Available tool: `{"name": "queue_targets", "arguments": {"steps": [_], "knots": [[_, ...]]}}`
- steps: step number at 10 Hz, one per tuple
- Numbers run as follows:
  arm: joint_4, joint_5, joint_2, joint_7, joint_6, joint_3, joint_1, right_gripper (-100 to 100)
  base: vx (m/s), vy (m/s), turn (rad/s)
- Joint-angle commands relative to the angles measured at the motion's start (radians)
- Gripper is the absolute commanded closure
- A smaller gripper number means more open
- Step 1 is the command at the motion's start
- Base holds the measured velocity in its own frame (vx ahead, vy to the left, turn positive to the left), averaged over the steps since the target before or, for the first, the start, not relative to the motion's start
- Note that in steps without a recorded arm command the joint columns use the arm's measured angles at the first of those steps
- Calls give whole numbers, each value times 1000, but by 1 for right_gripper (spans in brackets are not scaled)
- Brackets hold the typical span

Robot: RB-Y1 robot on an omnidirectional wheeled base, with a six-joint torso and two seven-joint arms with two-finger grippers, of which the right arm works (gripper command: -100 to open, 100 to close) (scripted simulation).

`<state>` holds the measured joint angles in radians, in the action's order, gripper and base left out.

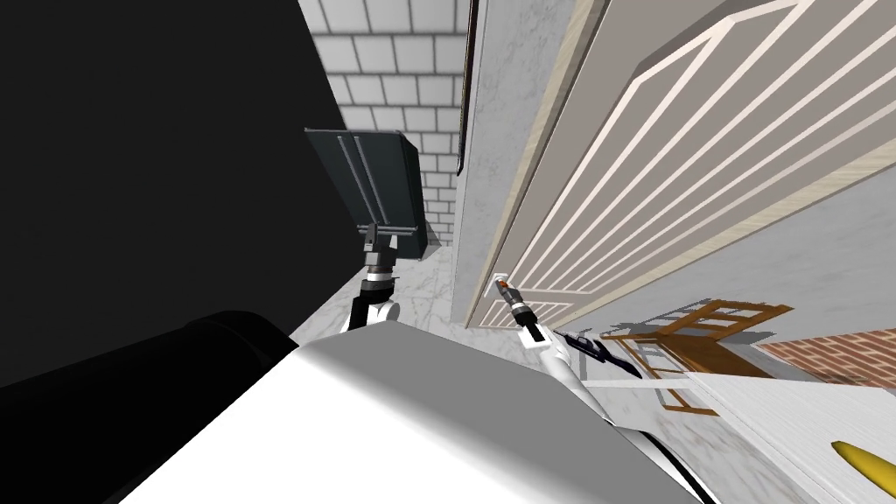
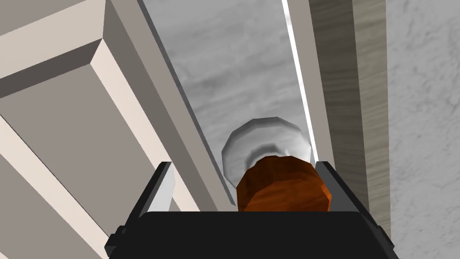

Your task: Push the door open

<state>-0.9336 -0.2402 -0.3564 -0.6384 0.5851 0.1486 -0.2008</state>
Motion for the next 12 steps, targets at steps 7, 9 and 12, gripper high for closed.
{"name": "queue_targets", "arguments": {"steps": [7,9,12], "knots": [[28,85,19,154,-2,-30,-31,100,-47,-114,73],[30,76,12,131,5,-31,-28,-100,-36,-57,45],[23,53,-5,84,11,-33,-17,-100,-49,126,-69]]}}
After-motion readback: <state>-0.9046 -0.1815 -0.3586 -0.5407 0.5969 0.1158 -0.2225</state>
